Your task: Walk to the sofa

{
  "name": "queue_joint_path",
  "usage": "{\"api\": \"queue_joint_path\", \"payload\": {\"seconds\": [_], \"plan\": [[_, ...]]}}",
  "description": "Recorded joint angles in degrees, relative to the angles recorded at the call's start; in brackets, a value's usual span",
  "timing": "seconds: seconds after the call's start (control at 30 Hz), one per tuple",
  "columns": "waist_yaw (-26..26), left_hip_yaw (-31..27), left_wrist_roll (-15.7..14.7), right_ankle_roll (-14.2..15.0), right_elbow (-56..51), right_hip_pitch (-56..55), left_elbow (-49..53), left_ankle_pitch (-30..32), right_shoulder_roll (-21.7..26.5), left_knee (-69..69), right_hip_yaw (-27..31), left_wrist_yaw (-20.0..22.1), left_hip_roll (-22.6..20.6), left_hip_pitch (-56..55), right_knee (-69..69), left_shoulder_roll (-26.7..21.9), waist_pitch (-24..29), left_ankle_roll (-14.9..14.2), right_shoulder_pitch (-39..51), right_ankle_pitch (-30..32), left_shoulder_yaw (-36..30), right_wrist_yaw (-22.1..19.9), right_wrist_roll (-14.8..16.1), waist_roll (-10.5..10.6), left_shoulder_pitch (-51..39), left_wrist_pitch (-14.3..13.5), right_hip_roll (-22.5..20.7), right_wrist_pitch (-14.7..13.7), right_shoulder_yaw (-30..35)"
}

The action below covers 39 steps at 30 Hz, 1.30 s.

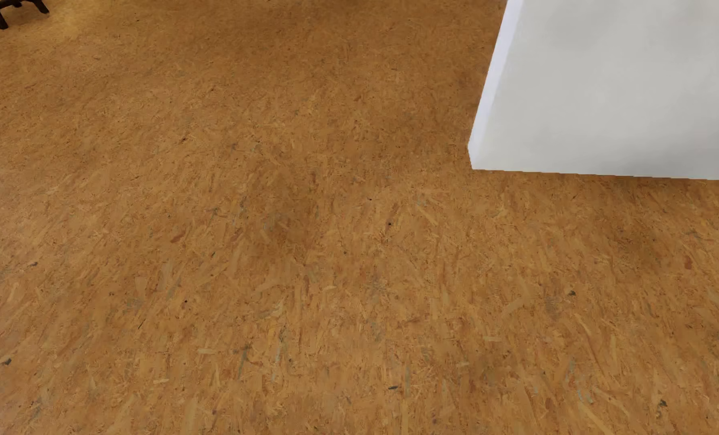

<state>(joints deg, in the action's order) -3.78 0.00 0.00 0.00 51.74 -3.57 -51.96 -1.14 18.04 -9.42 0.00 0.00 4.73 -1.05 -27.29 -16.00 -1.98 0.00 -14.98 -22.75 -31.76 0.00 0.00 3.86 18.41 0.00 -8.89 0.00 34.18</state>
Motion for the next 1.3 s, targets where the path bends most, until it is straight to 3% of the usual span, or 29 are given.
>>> {"api": "queue_joint_path", "payload": {"seconds": [0.03,0.07,0.17,0.37,0.5,0.63,0.67,0.77,0.87,0.93,0.97,1.0,1.03,1.07,1.1,1.13,1.17,1.23,1.3], "plan": [[2.2,0.0,0.0,0.0,1.7,0.9,0.5,-5.3,0.0,-20.0,0.0,0.0,-0.2,-1.9,3.0,-0.2,-0.1,0.0,0.3,0.3,1.8,0.0,0.0,0.0,-0.7,0.0,-0.9,0.0,-0.3],[2.1,0.0,0.0,0.0,1.5,1.2,0.9,-6.6,0.0,-20.2,0.0,0.0,-0.2,-1.7,1.8,-0.9,0.3,0.0,0.4,1.3,4.8,0.0,0.0,-0.1,-1.7,0.0,-0.7,0.0,-1.6],[1.4,0.0,0.0,0.0,3.0,1.4,3.4,-7.8,0.4,-20.8,0.0,0.0,0.1,-2.1,2.8,-2.2,0.3,0.0,3.2,2.4,4.1,0.0,0.0,-0.2,-5.2,0.0,-1.4,0.0,1.4],[2.3,0.0,0.0,0.0,-1.0,0.2,4.1,-8.8,-0.2,-19.9,0.0,0.0,0.5,0.1,3.0,-0.8,0.4,0.0,5.0,6.3,6.0,0.0,0.0,0.5,-7.6,0.0,-2.0,0.0,-0.6],[1.7,0.0,0.0,0.0,-2.4,-1.1,4.3,-12.4,-0.7,-21.5,0.0,0.0,-0.1,-2.5,2.2,-1.4,1.1,0.0,5.1,9.5,5.3,0.0,0.0,0.2,-6.5,0.0,-2.7,0.0,1.4],[-0.3,0.0,0.0,0.0,-6.3,4.5,3.0,-14.8,2.3,-40.9,0.0,0.0,0.3,-13.6,2.4,-1.6,5.2,0.0,4.9,5.8,4.9,0.0,0.0,0.9,-4.1,0.0,-3.5,0.0,3.1],[-2.7,0.0,0.0,0.0,-6.1,5.6,2.7,-15.0,2.7,-44.4,0.0,0.0,0.3,-16.6,2.7,-1.7,5.1,0.0,5.6,4.5,4.6,0.0,0.0,0.2,-3.1,0.0,-2.5,0.0,4.2],[-7.7,0.0,0.0,0.0,-4.4,8.8,1.2,-11.4,1.7,-39.5,0.0,0.0,0.4,-24.7,3.8,-2.9,5.9,0.0,8.8,0.7,4.1,0.0,0.0,-1.9,-1.2,0.0,-0.6,0.0,2.2],[-8.9,0.0,0.0,0.0,-4.5,16.5,-2.9,-6.0,1.7,-32.3,0.0,0.0,1.3,-29.9,4.7,-3.0,7.3,0.0,11.1,-5.8,4.4,0.0,0.0,-1.8,-0.1,0.0,-0.3,0.0,1.6],[-10.4,0.0,0.0,0.0,-3.1,20.8,-4.9,-5.7,1.7,-29.4,0.0,0.0,1.3,-31.8,5.0,-3.0,7.7,0.0,12.4,-7.2,4.9,0.0,0.0,-1.9,0.2,0.0,0.0,0.0,2.0],[-12.2,0.0,0.0,0.0,-2.0,22.5,-5.4,-6.4,1.6,-31.1,0.0,0.0,2.7,-32.5,5.9,-3.2,7.5,0.0,12.6,-6.1,4.6,0.0,0.0,-2.0,0.1,0.0,-0.1,0.0,2.9],[-13.2,0.0,0.0,0.0,-3.7,23.5,-5.9,-6.5,2.6,-33.0,0.0,0.0,1.2,-33.4,5.2,-3.2,6.9,0.0,11.7,-4.7,4.1,0.0,0.0,-2.6,0.1,0.0,1.3,0.0,5.4],[-14.7,0.0,0.0,0.0,-1.1,22.7,-6.4,-8.3,1.2,-37.3,0.0,0.0,0.6,-35.0,3.3,-3.0,6.1,0.0,10.7,-1.4,4.4,0.0,0.0,-3.3,0.2,0.0,2.9,0.0,2.4],[-15.1,0.0,0.0,0.0,-0.3,23.2,-5.5,-10.3,1.2,-40.2,0.0,0.0,-0.1,-33.4,0.2,-3.8,6.2,0.0,9.9,4.0,4.0,0.0,0.0,-4.3,0.8,0.0,4.0,0.0,6.0],[-14.8,0.0,0.0,0.0,-0.5,21.6,-7.0,-12.4,1.4,-42.0,0.0,0.0,-1.0,-31.5,-5.5,-3.3,5.8,0.0,8.0,13.5,2.8,0.0,0.0,-4.3,-0.2,0.0,4.8,0.0,5.9],[-13.7,0.0,0.0,0.0,0.2,16.2,-7.1,-14.8,1.5,-42.5,0.0,0.0,-0.8,-29.5,-15.8,-3.0,4.7,0.0,6.6,23.1,3.0,0.0,0.0,-3.5,-0.3,0.0,4.9,0.0,6.6],[-12.7,0.0,0.0,0.0,0.4,10.9,-5.8,-16.8,1.1,-41.7,0.0,0.0,-3.0,-24.8,-28.3,-3.0,6.8,0.0,6.0,28.7,4.2,0.0,0.0,-4.0,-0.9,0.0,6.6,0.0,7.0],[-5.7,0.0,0.0,0.0,0.0,-0.7,-3.6,-18.9,1.9,-37.6,0.0,0.0,-4.8,-15.8,-47.5,-2.6,8.5,0.0,3.9,27.1,3.5,0.0,0.0,-2.9,-2.4,0.0,5.9,0.0,7.2],[1.9,0.0,0.0,0.0,0.0,-11.9,0.3,-18.9,1.1,-30.8,0.0,0.0,-4.6,-6.4,-44.5,-2.7,8.8,0.0,1.5,29.0,3.8,0.0,0.0,-1.4,-3.6,0.0,4.4,0.0,2.9]]}}
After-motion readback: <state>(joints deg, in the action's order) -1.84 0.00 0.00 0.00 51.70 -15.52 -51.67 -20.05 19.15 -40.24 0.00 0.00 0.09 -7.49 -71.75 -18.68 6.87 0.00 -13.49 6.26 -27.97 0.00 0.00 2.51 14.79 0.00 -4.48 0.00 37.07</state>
